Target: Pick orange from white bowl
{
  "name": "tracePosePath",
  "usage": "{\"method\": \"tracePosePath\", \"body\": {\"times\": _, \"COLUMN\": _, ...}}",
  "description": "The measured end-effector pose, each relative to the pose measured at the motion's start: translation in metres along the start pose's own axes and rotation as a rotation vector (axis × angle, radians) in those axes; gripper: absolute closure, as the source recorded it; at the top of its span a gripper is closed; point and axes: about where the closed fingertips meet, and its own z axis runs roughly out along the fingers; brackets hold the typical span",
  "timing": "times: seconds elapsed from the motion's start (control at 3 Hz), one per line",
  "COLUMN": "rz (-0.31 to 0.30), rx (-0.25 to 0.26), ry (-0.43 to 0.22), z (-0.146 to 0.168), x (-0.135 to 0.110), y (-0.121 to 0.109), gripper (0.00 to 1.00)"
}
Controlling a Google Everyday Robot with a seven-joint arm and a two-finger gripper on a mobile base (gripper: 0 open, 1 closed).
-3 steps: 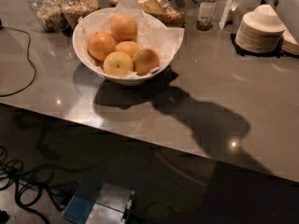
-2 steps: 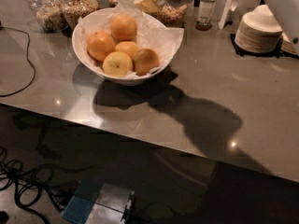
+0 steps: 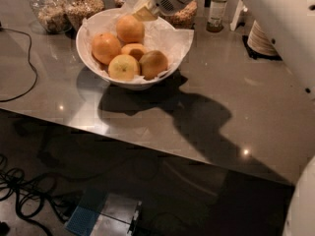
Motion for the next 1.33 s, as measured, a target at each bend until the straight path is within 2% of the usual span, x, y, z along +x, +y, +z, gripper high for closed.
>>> {"method": "tracePosePath", "body": {"times": 0.33, "rz": 0.039, "rx": 0.012, "ry": -0.004, "z": 0.022, "x": 0.005, "y": -0.002, "gripper": 0.11}}
{"method": "tracePosePath", "body": {"times": 0.67, "rz": 0.065, "rx": 0.028, "ry": -0.014, "z": 0.039, "x": 0.006, "y": -0.005, "gripper": 0.00}}
{"method": "tracePosePath", "body": {"times": 1.0, "rz": 0.094, "rx": 0.035, "ry": -0.015, "z": 0.053, "x": 0.010, "y": -0.007, "gripper": 0.04}}
{"method": "tracePosePath", "body": {"times": 1.33, "rz": 0.127, "rx": 0.042, "ry": -0.008, "z": 0.066, "x": 0.018, "y": -0.010, "gripper": 0.14}}
